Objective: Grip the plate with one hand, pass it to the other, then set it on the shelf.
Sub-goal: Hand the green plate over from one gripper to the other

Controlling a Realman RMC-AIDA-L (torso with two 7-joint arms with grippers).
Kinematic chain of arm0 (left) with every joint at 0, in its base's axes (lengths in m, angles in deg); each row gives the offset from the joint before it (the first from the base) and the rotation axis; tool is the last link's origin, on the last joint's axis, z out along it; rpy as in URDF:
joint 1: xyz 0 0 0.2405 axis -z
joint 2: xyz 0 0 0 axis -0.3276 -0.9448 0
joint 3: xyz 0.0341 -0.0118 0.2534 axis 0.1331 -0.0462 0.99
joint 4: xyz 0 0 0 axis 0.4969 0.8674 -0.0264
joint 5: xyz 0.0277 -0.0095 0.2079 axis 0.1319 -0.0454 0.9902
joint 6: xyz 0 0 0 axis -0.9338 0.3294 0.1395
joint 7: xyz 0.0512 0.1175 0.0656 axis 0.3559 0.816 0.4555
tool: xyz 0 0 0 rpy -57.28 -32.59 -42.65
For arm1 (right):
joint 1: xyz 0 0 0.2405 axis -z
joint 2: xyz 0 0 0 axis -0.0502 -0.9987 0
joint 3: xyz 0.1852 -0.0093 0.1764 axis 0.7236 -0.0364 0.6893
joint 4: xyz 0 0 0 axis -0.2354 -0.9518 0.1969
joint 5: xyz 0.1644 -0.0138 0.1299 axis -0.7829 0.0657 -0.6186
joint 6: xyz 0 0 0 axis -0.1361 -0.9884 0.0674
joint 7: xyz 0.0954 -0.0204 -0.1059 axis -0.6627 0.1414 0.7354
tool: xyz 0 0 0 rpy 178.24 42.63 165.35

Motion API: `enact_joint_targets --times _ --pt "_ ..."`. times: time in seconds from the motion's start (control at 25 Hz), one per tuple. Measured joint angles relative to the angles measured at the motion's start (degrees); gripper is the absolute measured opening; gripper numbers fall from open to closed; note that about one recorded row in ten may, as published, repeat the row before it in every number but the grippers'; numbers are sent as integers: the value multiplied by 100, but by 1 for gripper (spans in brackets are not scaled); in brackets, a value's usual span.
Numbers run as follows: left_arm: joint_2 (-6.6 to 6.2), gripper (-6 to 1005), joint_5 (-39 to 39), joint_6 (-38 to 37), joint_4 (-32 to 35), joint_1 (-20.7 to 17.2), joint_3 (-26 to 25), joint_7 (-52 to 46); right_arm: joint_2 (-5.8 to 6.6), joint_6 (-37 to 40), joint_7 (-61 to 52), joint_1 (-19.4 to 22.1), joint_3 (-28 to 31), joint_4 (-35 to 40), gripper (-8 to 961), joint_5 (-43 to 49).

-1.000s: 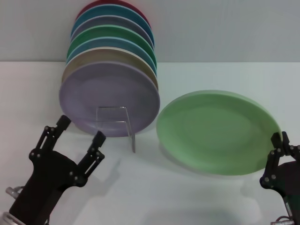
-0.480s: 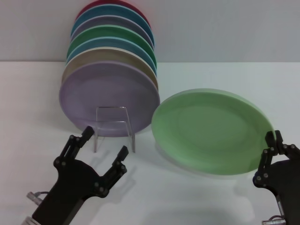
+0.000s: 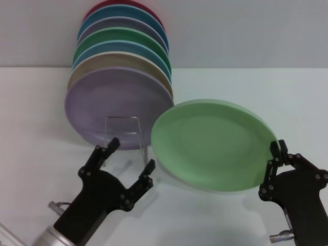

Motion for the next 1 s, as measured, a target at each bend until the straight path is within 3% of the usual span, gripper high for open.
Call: enact_joint_targets --times 0.48,1.0 --pt "3 778 -1 460 -61 256 -1 1 7 -9 149 19 -160 -76 19 -39" --pt "3 739 -13 505 -96 276 -9 4 3 19 230 4 -274 -107 19 -55"
